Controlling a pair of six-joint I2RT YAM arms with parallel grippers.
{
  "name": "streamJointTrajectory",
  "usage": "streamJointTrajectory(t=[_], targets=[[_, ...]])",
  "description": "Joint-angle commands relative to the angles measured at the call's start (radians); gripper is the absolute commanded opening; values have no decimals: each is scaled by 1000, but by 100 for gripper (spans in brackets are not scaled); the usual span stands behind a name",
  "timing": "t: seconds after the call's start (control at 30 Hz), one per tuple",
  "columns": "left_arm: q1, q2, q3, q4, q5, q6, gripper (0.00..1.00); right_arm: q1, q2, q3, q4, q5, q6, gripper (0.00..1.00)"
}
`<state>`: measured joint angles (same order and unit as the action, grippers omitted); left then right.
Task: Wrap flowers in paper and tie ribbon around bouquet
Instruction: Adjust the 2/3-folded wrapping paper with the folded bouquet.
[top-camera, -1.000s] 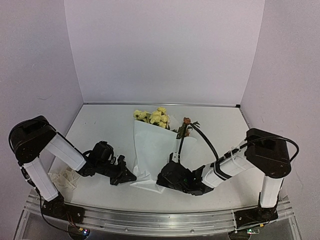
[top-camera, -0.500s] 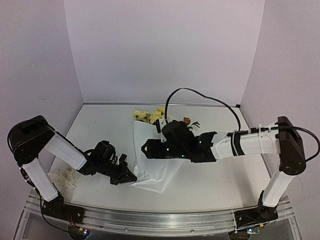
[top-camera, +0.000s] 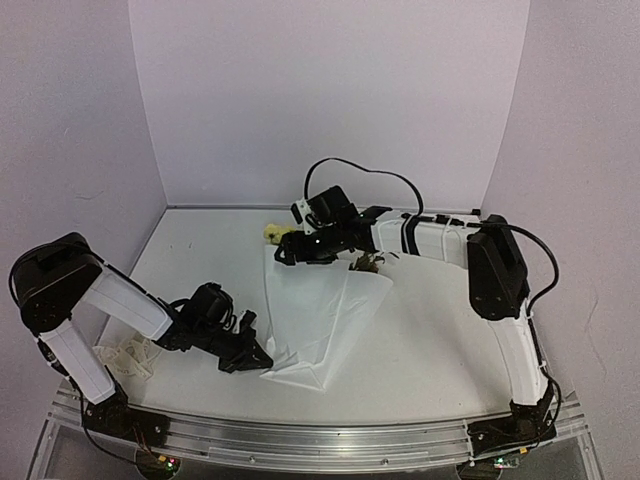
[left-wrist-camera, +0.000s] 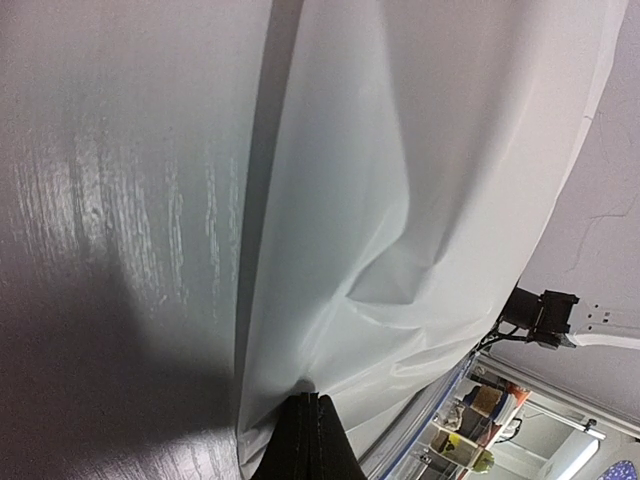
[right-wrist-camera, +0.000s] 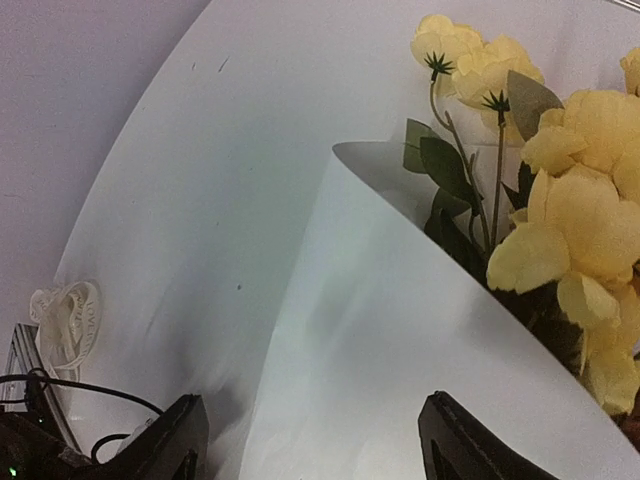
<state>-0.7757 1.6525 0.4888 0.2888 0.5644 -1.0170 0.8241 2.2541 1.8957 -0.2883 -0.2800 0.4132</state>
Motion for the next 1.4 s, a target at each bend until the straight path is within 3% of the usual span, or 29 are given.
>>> streamJointTrajectory(t=[0.0,0.23,0.67,1.07,1.37], targets=[[-10,43,-19,-300,-78,34,0,-39,80,163,-72,-65,-50,75],[-10,51,30,-382,-89,64,0,-92,214,349,-117,-129,-39,76],[-9,91,90,-435,-94,92,0,-108,277,383,-137,-229,8,77],[-9,103,90,-426,-93,89,0,-108,205,323,-136,-267,12,50],[-8,105,94,-429,-94,89,0,-109,205,368,-122,-288,36,51]])
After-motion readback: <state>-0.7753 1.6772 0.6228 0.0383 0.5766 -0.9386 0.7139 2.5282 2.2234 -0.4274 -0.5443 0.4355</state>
